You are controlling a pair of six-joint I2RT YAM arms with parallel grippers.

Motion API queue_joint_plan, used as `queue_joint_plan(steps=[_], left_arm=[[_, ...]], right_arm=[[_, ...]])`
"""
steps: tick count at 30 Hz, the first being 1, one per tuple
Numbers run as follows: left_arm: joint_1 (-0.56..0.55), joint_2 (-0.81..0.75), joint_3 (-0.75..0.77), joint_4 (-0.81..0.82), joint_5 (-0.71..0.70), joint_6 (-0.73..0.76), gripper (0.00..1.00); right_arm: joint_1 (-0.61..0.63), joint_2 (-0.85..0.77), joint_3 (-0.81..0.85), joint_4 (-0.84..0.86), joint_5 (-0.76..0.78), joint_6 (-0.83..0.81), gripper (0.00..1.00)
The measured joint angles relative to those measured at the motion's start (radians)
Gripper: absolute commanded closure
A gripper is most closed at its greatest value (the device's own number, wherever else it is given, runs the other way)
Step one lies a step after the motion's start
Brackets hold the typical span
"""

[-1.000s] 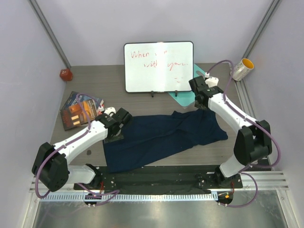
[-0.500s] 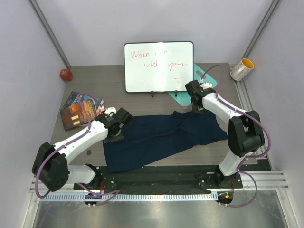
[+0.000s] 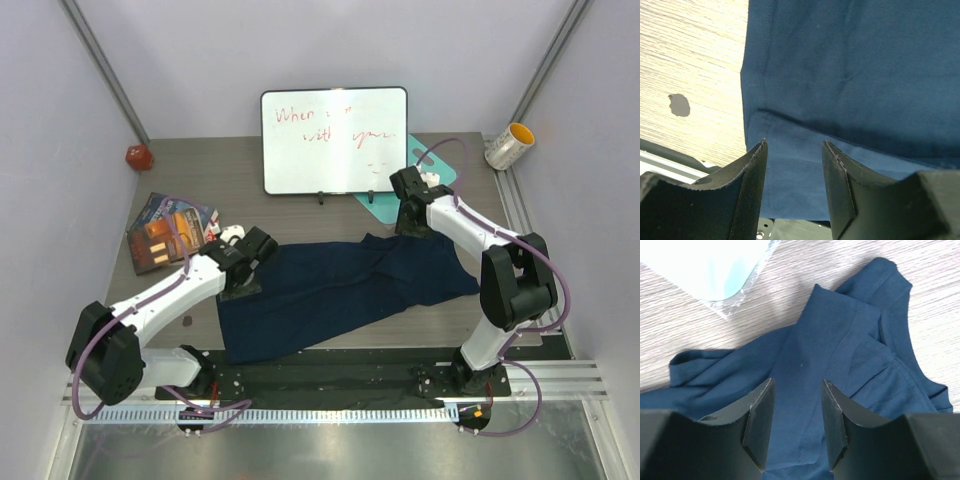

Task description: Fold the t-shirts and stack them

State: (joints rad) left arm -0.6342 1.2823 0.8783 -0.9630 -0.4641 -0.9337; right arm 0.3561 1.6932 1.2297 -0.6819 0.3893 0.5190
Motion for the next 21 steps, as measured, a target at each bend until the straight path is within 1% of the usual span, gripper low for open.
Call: queue_joint_plan(steps=[3, 7, 11, 12, 14, 15, 18, 21], left_arm=[[0.000, -0.034, 0.000, -0.002, 0.012, -0.001, 0.50], [0.000, -0.087, 0.004, -0.006, 0.025, -0.001, 0.46], [0.000, -0.134, 0.006, -0.004, 0.042, 0.002, 0.44], [0.000, -0.137, 0.006, 0.003, 0.043, 0.003, 0.44], [0.000, -0.134, 0.006, 0.018, 0.047, 0.008, 0.43], [0.000, -0.125, 0.006, 0.031, 0.048, 0.015, 0.43], [0.000, -0.056, 0.035, 0.057, 0.051, 0.035, 0.43], [0.000, 0.104, 0.134, 0.090, 0.064, 0.075, 0.44]], right_arm=[[0.000, -0.019, -0.006, 0.005, -0.016, -0.006, 0.48], [0.000, -0.090, -0.039, 0.018, -0.029, -0.010, 0.47], [0.000, -0.113, -0.041, 0.032, -0.045, -0.010, 0.47], [0.000, -0.111, -0.041, 0.032, -0.048, -0.010, 0.44], [0.000, -0.107, -0.041, 0.032, -0.048, -0.009, 0.43], [0.000, -0.103, -0.038, 0.032, -0.045, -0.010, 0.42], [-0.007, -0.068, -0.009, 0.031, -0.035, -0.006, 0.41], [-0.019, -0.019, 0.033, 0.043, -0.040, 0.016, 0.41]])
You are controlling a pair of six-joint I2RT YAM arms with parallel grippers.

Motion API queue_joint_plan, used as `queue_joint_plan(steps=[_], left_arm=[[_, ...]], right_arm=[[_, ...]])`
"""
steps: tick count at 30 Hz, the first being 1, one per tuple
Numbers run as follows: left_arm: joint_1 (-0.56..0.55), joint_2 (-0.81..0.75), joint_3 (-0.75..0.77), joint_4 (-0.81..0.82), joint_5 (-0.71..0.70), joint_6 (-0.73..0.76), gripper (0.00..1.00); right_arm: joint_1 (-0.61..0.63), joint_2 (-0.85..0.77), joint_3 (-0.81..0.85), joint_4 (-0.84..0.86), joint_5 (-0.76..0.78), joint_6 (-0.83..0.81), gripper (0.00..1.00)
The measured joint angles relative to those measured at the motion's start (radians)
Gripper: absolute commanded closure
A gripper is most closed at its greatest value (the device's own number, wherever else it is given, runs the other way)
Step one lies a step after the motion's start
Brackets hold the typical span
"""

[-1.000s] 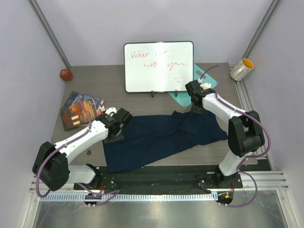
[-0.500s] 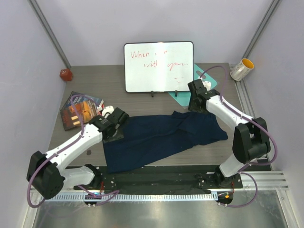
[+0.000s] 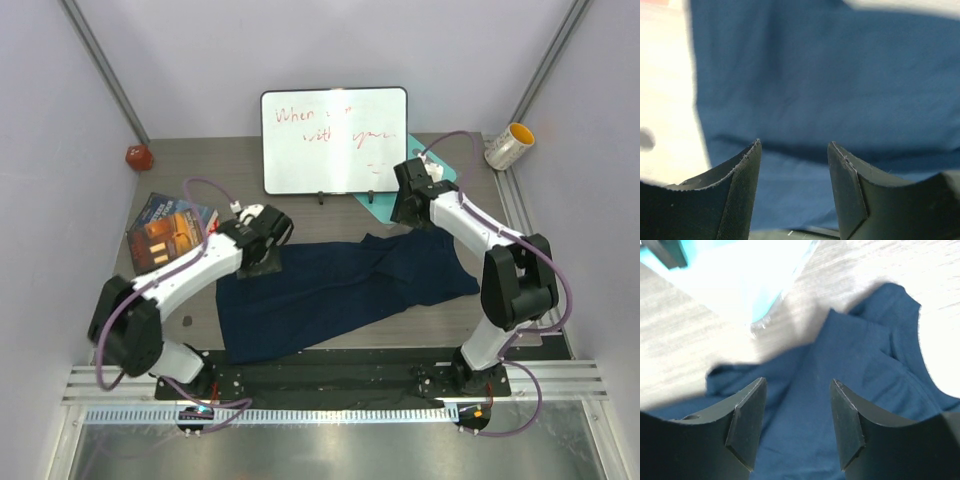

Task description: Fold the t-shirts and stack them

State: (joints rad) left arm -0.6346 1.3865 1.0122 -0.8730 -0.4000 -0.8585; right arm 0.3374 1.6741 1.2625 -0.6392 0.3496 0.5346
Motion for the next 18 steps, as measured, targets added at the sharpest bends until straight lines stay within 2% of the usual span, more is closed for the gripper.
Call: queue_joint_plan(steps=[6, 9, 10, 18], left_arm=[[0.006, 0.237, 0.172, 0.076, 0.037, 0.056, 0.44], [0.030, 0.275, 0.216, 0.070, 0.088, 0.059, 0.44], [0.051, 0.302, 0.284, 0.058, 0.104, 0.064, 0.44], [0.103, 0.341, 0.491, -0.092, 0.171, 0.079, 0.44]], right_arm=[[-0.014, 0.097, 0.050, 0.040, -0.032, 0.056, 0.40], [-0.015, 0.224, 0.180, -0.002, -0.043, 0.062, 0.40], [-0.015, 0.336, 0.324, -0.043, -0.057, 0.059, 0.39], [-0.015, 0.369, 0.570, -0.206, -0.154, 0.017, 0.34]])
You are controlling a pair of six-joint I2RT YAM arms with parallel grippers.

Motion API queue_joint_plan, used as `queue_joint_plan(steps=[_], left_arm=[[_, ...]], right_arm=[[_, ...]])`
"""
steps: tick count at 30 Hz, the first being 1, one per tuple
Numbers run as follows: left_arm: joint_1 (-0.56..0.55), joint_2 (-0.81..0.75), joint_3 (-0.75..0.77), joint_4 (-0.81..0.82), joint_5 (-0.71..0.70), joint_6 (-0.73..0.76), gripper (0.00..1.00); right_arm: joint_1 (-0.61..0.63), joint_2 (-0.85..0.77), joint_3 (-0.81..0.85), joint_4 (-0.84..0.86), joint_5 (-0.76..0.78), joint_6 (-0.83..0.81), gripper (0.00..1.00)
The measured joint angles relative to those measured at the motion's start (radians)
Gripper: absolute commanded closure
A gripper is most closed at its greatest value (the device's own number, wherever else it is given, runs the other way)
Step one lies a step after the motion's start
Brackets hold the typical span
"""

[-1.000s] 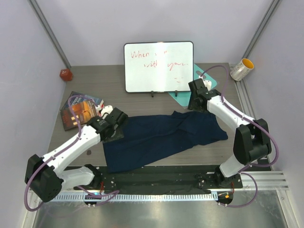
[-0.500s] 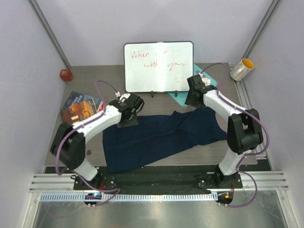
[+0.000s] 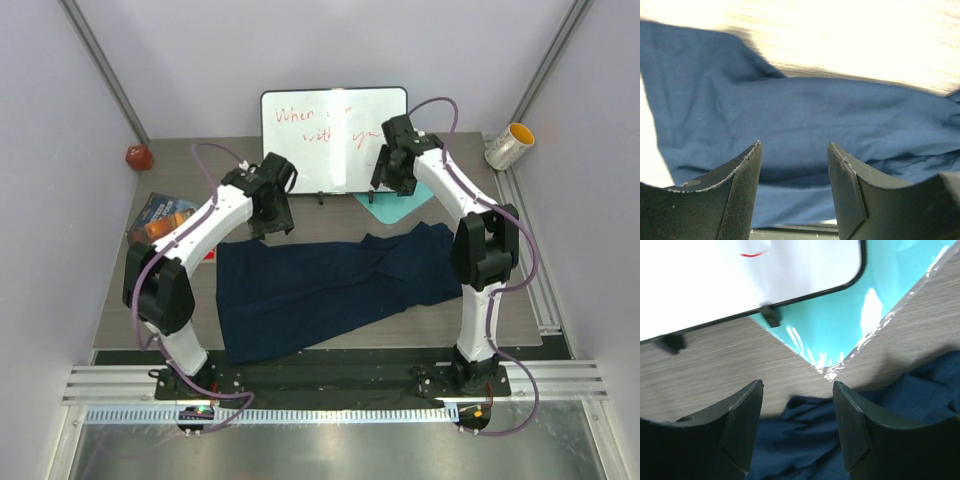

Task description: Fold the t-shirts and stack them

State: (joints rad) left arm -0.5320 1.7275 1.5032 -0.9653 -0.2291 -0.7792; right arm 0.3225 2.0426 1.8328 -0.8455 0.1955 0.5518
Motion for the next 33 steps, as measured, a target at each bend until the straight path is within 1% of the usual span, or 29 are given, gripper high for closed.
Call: queue_joint_plan(steps=[2, 6, 11, 13, 18, 25, 33], left_arm=[[0.020, 0.006, 0.041, -0.050, 0.014, 0.000, 0.44], [0.038, 0.030, 0.116, -0.131, 0.021, 0.002, 0.44], [0.039, 0.059, 0.196, -0.201, 0.043, -0.002, 0.45], [0.038, 0.060, 0.210, -0.214, 0.057, -0.006, 0.45], [0.037, 0.062, 0.229, -0.241, 0.067, -0.006, 0.45], [0.037, 0.062, 0.229, -0.270, 0.066, -0.011, 0.45], [0.037, 0.061, 0.221, -0.270, 0.066, -0.025, 0.45]], right_arm=[[0.000, 0.000, 0.042, -0.026, -0.036, -0.007, 0.34], [0.002, 0.000, 0.035, -0.083, -0.146, -0.020, 0.34], [0.035, 0.000, -0.051, -0.150, -0.219, -0.035, 0.36], [0.046, 0.000, -0.100, -0.155, -0.241, -0.042, 0.38], [0.064, 0.000, -0.195, -0.142, -0.291, -0.046, 0.38], [0.061, 0.010, -0.167, -0.103, -0.304, -0.046, 0.38], [0.061, 0.091, -0.096, -0.086, -0.307, -0.045, 0.39]])
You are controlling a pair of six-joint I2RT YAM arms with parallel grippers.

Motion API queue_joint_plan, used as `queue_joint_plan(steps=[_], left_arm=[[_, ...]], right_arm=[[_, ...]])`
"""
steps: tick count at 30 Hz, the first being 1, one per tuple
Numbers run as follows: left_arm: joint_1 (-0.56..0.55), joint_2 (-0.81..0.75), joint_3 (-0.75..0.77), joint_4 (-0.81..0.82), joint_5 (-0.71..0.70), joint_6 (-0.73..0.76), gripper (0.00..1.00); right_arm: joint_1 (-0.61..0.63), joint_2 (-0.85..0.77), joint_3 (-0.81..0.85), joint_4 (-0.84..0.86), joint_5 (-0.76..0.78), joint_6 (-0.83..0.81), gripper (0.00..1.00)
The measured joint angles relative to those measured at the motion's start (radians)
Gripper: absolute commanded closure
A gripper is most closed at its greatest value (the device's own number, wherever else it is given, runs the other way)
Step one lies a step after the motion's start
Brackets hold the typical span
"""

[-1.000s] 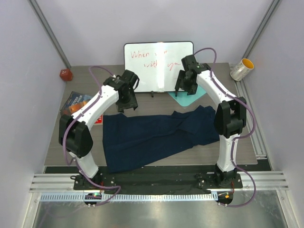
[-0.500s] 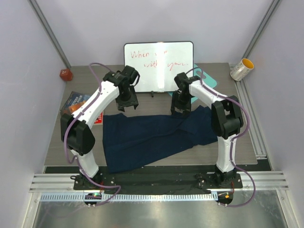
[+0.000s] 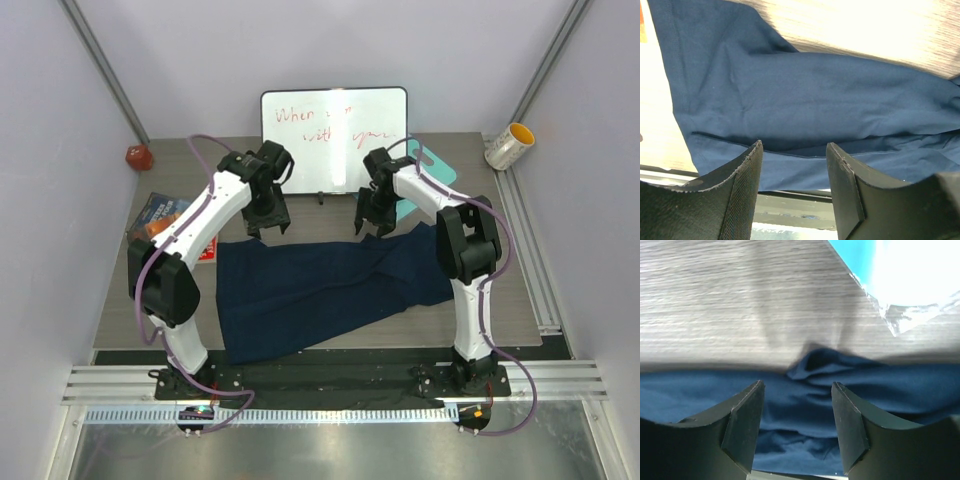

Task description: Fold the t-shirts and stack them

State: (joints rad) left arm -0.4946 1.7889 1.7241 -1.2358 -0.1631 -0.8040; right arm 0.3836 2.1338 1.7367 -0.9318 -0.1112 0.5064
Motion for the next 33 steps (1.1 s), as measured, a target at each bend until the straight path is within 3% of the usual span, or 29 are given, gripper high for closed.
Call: queue_joint_plan(steps=[3, 5, 7, 8, 11, 14, 15, 18, 21, 33], left_arm=[[0.000, 0.000, -0.013, 0.000, 0.000, 0.000, 0.45], [0.000, 0.000, -0.020, 0.000, 0.000, -0.001, 0.46], [0.000, 0.000, -0.023, 0.001, 0.000, -0.001, 0.46], [0.000, 0.000, -0.023, 0.001, 0.000, -0.001, 0.46], [0.000, 0.000, -0.023, 0.002, 0.000, 0.000, 0.46], [0.000, 0.000, -0.023, 0.006, 0.001, 0.000, 0.46], [0.000, 0.000, -0.023, 0.006, 0.002, 0.000, 0.46], [0.000, 0.001, -0.023, 0.008, 0.004, 0.000, 0.46], [0.000, 0.016, -0.009, 0.007, 0.007, 0.002, 0.46], [0.006, 0.053, 0.047, 0.009, 0.007, 0.025, 0.47]], right_arm=[[0.000, 0.026, 0.001, -0.002, 0.001, 0.001, 0.43], [0.000, 0.038, 0.001, -0.004, 0.001, 0.001, 0.60], [0.000, 0.042, 0.001, -0.005, 0.001, 0.001, 0.69], [0.000, 0.044, 0.001, -0.005, 0.001, 0.002, 0.83], [0.000, 0.044, 0.002, -0.007, 0.001, 0.006, 0.98], [0.000, 0.044, 0.006, -0.013, 0.003, 0.010, 0.98], [0.000, 0.044, 0.008, -0.014, 0.005, 0.010, 0.93], [0.000, 0.044, 0.010, -0.019, 0.008, 0.010, 0.65], [0.000, 0.046, 0.026, -0.031, 0.013, 0.002, 0.59], [0.000, 0.141, 0.139, -0.084, 0.043, -0.008, 0.59]])
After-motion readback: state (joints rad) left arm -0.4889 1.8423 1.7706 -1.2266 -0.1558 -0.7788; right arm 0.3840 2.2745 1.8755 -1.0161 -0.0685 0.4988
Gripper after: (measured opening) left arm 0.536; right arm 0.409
